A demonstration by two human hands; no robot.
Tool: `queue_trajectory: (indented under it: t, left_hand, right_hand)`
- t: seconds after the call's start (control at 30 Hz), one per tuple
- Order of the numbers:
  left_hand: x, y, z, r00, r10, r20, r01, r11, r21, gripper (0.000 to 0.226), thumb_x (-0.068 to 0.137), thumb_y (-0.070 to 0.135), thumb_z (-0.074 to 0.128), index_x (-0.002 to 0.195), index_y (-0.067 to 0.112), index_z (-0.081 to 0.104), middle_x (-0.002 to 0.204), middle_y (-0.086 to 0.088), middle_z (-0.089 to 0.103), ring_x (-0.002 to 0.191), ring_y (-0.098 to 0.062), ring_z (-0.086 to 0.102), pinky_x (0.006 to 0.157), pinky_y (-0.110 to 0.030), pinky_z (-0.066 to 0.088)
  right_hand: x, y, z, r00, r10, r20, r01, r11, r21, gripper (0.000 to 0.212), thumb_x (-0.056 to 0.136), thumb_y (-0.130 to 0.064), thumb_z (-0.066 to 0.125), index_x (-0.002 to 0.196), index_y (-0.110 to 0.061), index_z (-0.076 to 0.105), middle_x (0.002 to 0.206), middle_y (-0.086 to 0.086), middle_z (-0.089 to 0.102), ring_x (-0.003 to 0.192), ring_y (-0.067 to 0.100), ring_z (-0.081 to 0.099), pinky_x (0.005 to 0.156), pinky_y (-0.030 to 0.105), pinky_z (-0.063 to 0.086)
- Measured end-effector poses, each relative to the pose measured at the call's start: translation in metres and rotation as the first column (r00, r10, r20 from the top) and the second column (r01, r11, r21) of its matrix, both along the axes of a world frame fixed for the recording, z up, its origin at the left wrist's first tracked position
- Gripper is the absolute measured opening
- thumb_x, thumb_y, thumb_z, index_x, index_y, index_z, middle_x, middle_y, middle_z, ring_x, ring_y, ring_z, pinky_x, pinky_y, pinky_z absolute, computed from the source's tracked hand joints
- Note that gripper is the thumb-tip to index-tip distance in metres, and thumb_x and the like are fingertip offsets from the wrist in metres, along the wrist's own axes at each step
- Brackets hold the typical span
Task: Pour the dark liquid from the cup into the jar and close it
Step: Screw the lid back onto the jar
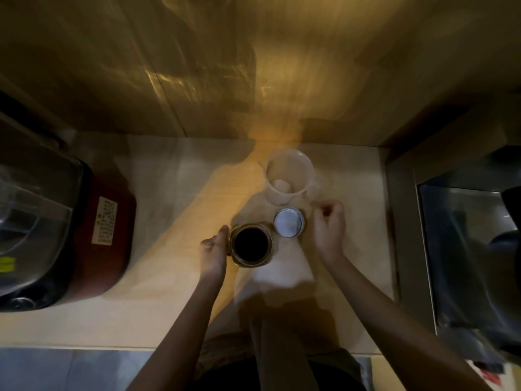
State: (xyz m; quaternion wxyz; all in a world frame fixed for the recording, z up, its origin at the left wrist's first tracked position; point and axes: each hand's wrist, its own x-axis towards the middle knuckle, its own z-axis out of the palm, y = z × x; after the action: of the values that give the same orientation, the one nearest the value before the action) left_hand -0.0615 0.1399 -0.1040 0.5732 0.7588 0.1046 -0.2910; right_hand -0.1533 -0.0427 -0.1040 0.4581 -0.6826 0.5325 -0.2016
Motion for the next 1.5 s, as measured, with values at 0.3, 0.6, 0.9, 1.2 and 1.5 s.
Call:
queue_trajectory:
  t: [0.3,0.6,0.9,1.2,1.5]
  left_hand:
    - [0.004,0.010,0.012,0.944,-0.266,0.192,0.232,0.955,0.183,0.040,0.094,0.029,0.037,0.065,0.013,0.059,0.065,0.000,0.057,0.066,-0.015,0.053,0.064,-0.031,0.038]
    - [-0.009,0.039,0.035,0.755,-0.590,0.286,0.567,0.807,0.167,0.068,0.067,0.028,0.053,0.132,0.022,0.037,0.134,0.004,0.044,0.125,-0.016,0.040,0.104,-0.037,0.037]
    - [-0.007,0.029,0.029,0.594,-0.692,0.411,0.619,0.719,0.316,0.094,0.058,0.041,0.079,0.137,0.016,0.034,0.140,-0.005,0.047,0.128,-0.019,0.043,0.102,-0.024,0.032]
    - [-0.003,0.032,0.029,0.630,-0.677,0.380,0.639,0.730,0.243,0.092,0.059,0.040,0.080,0.136,0.021,0.035,0.138,-0.004,0.049,0.125,-0.020,0.045,0.103,-0.032,0.039]
    - [-0.007,0.031,0.028,0.709,-0.608,0.357,0.596,0.788,0.157,0.089,0.057,0.031,0.083,0.133,0.020,0.040,0.131,-0.003,0.054,0.116,-0.011,0.047,0.093,-0.021,0.036]
  right_hand:
    - [0.006,0.027,-0.024,0.804,0.418,-0.423,-0.488,0.870,-0.068,0.085,0.068,-0.030,0.079,0.137,-0.008,0.035,0.135,0.011,0.046,0.125,0.028,0.039,0.102,0.034,0.031]
    - [-0.015,0.018,0.022,0.793,0.579,-0.193,-0.589,0.808,0.003,0.095,0.061,-0.025,0.085,0.140,-0.015,0.034,0.138,0.003,0.044,0.125,0.020,0.042,0.098,0.033,0.040]
    - [-0.023,0.030,0.084,0.531,0.746,-0.402,-0.846,0.496,-0.197,0.096,0.057,-0.023,0.080,0.140,-0.015,0.032,0.133,0.001,0.043,0.121,0.019,0.036,0.088,0.020,0.028]
    - [0.008,0.053,0.115,0.396,0.854,-0.339,-0.917,0.386,-0.100,0.102,0.060,-0.031,0.080,0.144,-0.020,0.022,0.142,0.004,0.038,0.130,0.020,0.036,0.106,0.038,0.038]
    - [0.036,0.076,0.114,0.076,0.608,-0.790,-0.996,0.013,-0.086,0.077,0.068,-0.042,0.076,0.131,-0.017,0.040,0.129,0.006,0.049,0.118,0.027,0.045,0.099,0.040,0.035]
